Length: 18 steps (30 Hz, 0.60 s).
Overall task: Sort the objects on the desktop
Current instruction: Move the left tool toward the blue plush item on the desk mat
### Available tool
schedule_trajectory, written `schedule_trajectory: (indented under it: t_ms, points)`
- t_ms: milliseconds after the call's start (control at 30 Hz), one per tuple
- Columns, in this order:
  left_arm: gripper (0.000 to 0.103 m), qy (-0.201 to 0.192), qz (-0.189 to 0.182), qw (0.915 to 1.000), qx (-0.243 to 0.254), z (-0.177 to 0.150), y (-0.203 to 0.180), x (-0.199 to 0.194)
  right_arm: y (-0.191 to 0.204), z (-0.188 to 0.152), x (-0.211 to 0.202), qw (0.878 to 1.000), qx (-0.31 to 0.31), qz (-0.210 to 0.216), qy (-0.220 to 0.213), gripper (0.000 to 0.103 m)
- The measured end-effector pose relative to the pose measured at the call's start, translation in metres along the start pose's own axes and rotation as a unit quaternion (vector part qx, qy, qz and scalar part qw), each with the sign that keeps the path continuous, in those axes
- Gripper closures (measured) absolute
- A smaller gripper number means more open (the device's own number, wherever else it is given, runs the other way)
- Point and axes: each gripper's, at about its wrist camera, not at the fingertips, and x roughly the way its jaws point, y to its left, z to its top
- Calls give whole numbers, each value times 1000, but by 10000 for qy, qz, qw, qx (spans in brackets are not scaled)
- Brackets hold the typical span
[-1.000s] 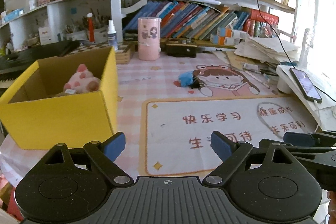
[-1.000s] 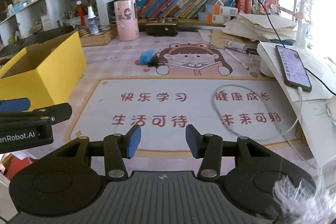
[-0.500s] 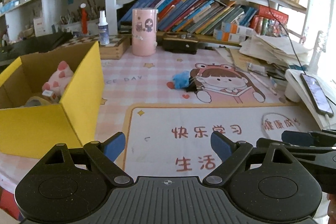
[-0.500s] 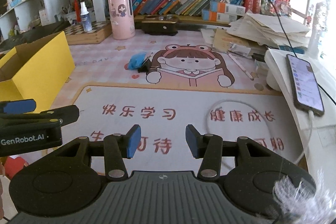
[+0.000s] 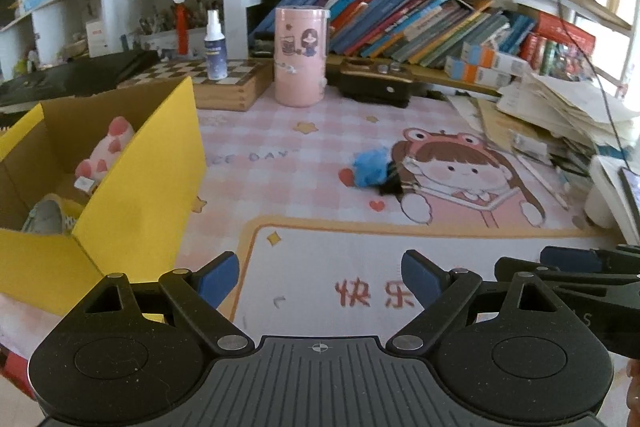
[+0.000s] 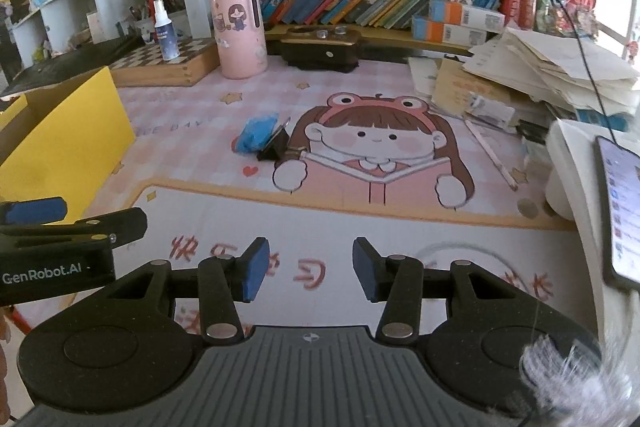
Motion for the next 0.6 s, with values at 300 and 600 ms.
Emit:
schedule_trajectory:
  t_ms: [300, 600]
  points:
    - [13, -15, 365, 9992, -138, 22, -5, 19, -14, 26, 32, 9992, -28, 391, 53, 60]
    - [13, 35, 567, 9983, -155, 35, -13, 35, -20, 39, 57, 9972, -67, 722, 169, 61]
